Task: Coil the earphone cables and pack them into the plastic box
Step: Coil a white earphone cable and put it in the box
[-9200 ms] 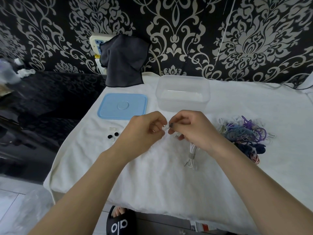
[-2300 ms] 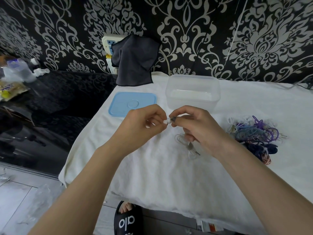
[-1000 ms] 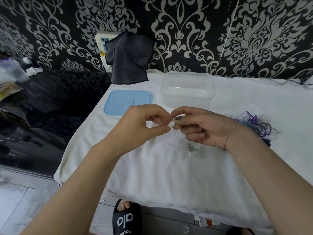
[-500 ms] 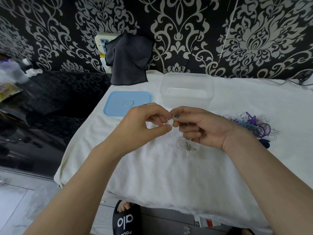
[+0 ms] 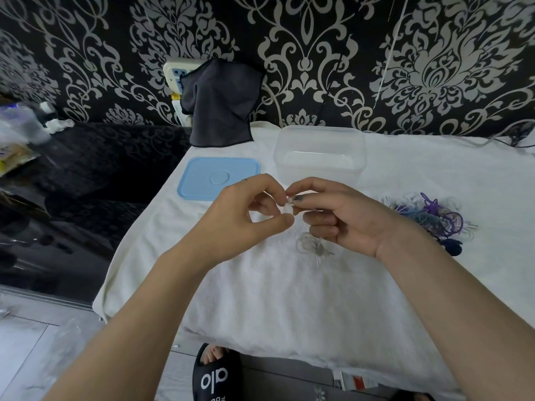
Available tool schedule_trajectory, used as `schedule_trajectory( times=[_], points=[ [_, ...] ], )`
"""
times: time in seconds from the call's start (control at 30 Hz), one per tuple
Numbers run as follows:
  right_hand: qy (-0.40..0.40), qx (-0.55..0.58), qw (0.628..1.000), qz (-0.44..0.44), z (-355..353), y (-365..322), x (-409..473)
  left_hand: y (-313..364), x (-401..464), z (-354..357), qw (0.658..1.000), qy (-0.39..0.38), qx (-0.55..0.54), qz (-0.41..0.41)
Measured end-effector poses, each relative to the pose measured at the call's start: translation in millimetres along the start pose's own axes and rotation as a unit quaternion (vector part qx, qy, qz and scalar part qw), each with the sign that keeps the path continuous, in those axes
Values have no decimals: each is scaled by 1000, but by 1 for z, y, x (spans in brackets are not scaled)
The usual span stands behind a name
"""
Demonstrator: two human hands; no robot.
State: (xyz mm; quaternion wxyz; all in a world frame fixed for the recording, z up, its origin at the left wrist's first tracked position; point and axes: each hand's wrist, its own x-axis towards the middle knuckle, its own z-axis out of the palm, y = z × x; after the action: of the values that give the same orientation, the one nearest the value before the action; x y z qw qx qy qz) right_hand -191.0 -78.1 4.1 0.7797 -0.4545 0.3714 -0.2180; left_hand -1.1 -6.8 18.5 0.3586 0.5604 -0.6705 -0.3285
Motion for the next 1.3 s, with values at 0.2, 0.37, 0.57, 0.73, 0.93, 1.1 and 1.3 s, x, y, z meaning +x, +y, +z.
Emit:
schedule_trajectory(
  times=[0.2, 0.37, 0.57, 0.73, 0.93, 1.1, 1.3],
  points=[
    [19, 2, 1000, -23, 1, 1, 2, 2, 2, 1, 1000, 13, -19, 20],
    [33, 14, 999, -41, 1, 3, 3, 0, 3, 2, 998, 31, -48, -11],
    [64, 34, 996, -42, 7, 6, 6, -2, 5, 3, 998, 33, -57, -9],
    [75, 45, 996, -34, 7, 5, 5, -2, 6, 3, 998, 31, -54, -5],
    [78, 52, 995, -29, 8, 4, 5, 0, 8, 4, 998, 40, -50, -11],
    [78, 64, 995, -24, 7, 4, 6, 2, 10, 7, 998, 50, -41, -18],
    [97, 53, 993, -53, 3, 4, 7, -5, 21, 7, 995, 73, -46, -56]
  ],
)
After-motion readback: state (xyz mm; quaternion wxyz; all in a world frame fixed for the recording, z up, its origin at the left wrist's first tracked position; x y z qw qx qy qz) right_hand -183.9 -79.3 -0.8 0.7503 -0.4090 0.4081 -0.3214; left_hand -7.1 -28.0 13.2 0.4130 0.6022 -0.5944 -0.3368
